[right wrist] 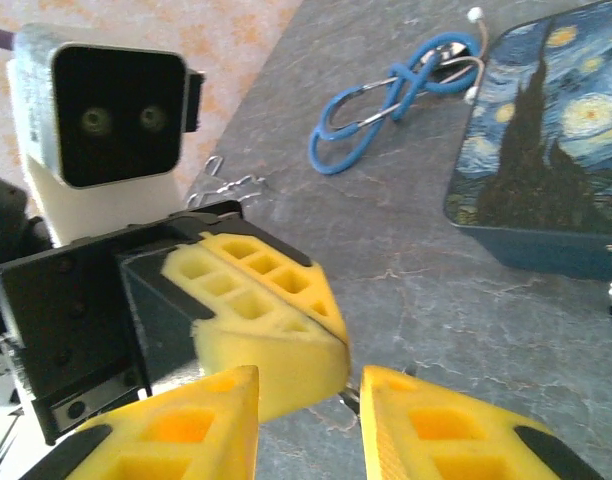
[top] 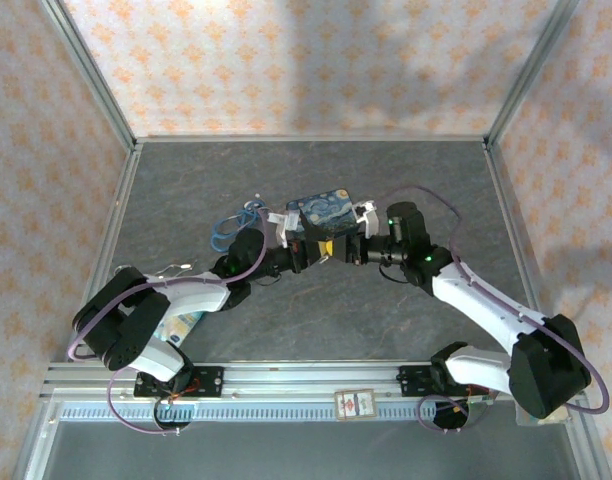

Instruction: Unlock a padlock with a key

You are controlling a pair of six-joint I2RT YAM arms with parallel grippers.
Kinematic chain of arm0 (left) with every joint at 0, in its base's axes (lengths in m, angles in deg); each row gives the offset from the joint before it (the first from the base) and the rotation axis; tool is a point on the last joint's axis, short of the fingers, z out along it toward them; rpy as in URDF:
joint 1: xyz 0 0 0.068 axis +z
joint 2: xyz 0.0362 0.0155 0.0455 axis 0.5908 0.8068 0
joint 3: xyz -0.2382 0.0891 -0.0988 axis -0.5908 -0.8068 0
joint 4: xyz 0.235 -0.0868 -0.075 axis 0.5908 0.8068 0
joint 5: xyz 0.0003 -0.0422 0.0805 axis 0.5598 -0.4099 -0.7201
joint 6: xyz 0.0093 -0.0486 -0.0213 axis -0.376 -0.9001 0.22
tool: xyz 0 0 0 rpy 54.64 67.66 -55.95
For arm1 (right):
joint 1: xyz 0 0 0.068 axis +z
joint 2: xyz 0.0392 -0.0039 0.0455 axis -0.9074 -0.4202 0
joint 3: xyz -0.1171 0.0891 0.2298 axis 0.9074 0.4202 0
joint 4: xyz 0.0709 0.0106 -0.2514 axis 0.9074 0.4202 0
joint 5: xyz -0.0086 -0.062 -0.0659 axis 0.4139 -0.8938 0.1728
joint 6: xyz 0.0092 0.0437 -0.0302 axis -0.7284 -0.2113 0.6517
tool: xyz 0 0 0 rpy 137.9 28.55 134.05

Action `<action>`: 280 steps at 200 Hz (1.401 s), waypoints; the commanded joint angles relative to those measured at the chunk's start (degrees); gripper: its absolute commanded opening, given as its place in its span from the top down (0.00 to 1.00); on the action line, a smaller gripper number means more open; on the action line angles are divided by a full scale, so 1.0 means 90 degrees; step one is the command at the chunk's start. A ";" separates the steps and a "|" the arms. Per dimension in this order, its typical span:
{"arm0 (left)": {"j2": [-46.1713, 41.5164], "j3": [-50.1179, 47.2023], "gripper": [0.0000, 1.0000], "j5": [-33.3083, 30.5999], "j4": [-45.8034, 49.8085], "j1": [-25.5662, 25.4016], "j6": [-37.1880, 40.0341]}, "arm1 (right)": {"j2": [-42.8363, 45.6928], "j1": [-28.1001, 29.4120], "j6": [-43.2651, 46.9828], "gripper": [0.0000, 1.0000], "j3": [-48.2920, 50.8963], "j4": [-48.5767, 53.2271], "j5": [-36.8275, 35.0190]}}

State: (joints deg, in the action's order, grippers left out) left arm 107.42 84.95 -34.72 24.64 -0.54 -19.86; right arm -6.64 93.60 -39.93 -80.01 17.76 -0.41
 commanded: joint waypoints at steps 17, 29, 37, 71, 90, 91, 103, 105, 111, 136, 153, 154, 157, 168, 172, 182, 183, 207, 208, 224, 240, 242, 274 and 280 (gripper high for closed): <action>-0.0185 0.0008 1.00 0.0603 -0.0510 0.0118 0.0115 | -0.0019 -0.0043 0.0036 0.62 0.0291 -0.0332 0.0300; -0.0209 -0.0002 1.00 0.0671 -0.0566 0.0155 0.0088 | 0.0031 -0.0045 0.0052 0.60 0.0350 -0.0336 0.0272; -0.0217 -0.0017 1.00 0.0701 -0.0588 0.0179 0.0076 | 0.0046 -0.0042 0.0037 0.60 0.0385 -0.0357 0.0318; -0.0307 -0.0095 1.00 0.0663 -0.0669 0.0274 0.0003 | 0.0032 -0.0045 -0.0066 0.64 0.0544 -0.0449 0.0473; -0.0306 -0.0126 1.00 0.0689 -0.0850 0.0285 -0.0070 | 0.0025 -0.0045 -0.0080 0.64 0.0597 -0.0526 0.0456; -0.0301 -0.0128 1.00 0.0698 -0.0855 0.0285 -0.0076 | 0.0021 -0.0045 -0.0085 0.64 0.0597 -0.0529 0.0453; -0.0281 -0.0129 1.00 0.0803 -0.0935 0.0285 -0.0126 | 0.0018 -0.0043 -0.0080 0.62 0.0582 -0.0568 0.0385; -0.0272 -0.0134 1.00 0.0821 -0.0950 0.0285 -0.0129 | 0.0013 -0.0037 -0.0073 0.62 0.0576 -0.0577 0.0375; -0.0251 -0.0130 1.00 0.0874 -0.0974 0.0285 -0.0153 | 0.0006 -0.0039 -0.0069 0.61 0.0560 -0.0596 0.0348; -0.0256 -0.0130 1.00 0.1012 -0.0949 0.0285 -0.0164 | 0.0017 -0.0045 0.0073 0.56 0.0395 -0.0443 0.0112; -0.0311 -0.0139 1.00 0.1014 -0.0826 0.0280 -0.0088 | 0.0061 -0.0046 0.0215 0.55 0.0328 -0.0254 -0.0127; -0.0308 -0.0139 1.00 0.1016 -0.0814 0.0277 -0.0084 | 0.0069 -0.0046 0.0219 0.55 0.0321 -0.0252 -0.0132; -0.0318 -0.0141 1.00 0.1019 -0.0794 0.0283 -0.0071 | 0.0067 -0.0041 0.0231 0.55 0.0323 -0.0244 -0.0148; -0.0344 -0.0139 1.00 0.1019 -0.0734 0.0280 -0.0024 | 0.0067 -0.0046 0.0258 0.55 0.0300 -0.0189 -0.0203; -0.0352 -0.0139 1.00 0.1018 -0.0710 0.0279 -0.0017 | 0.0066 -0.0046 0.0278 0.55 0.0290 -0.0158 -0.0221; -0.0353 -0.0122 1.00 0.1038 -0.0691 0.0283 -0.0003 | 0.0052 -0.0040 0.0273 0.55 0.0299 -0.0151 -0.0242; -0.0353 -0.0120 1.00 0.1043 -0.0693 0.0284 -0.0003 | 0.0045 -0.0043 0.0272 0.55 0.0301 -0.0156 -0.0238; -0.0326 -0.0073 1.00 0.1073 -0.0701 0.0282 -0.0017 | 0.0008 -0.0037 0.0094 0.61 0.0381 -0.0456 0.0026; -0.0325 -0.0072 1.00 0.1075 -0.0698 0.0283 -0.0020 | 0.0008 -0.0041 0.0085 0.61 0.0381 -0.0469 0.0047; -0.0286 -0.0041 1.00 0.1094 -0.0736 0.0284 -0.0040 | -0.0029 -0.0043 -0.0031 0.69 0.0427 -0.0680 0.0244; -0.0224 -0.0013 1.00 0.1144 -0.0860 0.0276 -0.0132 | -0.0021 -0.0044 -0.0201 0.73 0.0512 -0.0960 0.0443; -0.0219 -0.0012 1.00 0.1153 -0.0875 0.0278 -0.0138 | -0.0021 -0.0045 -0.0230 0.73 0.0522 -0.1008 0.0472; -0.0062 0.0011 1.00 0.1242 -0.1191 0.0285 -0.0365 | -0.0228 -0.0039 -0.0544 0.78 0.0629 -0.1450 0.0867; -0.0035 0.0017 1.00 0.1251 -0.1254 0.0284 -0.0414 | -0.0240 -0.0045 -0.0548 0.80 0.0642 -0.1462 0.0888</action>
State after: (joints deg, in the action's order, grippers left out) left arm 106.02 83.72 -26.74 19.88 2.10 -21.69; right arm -7.56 93.40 -42.79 -75.33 9.50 4.82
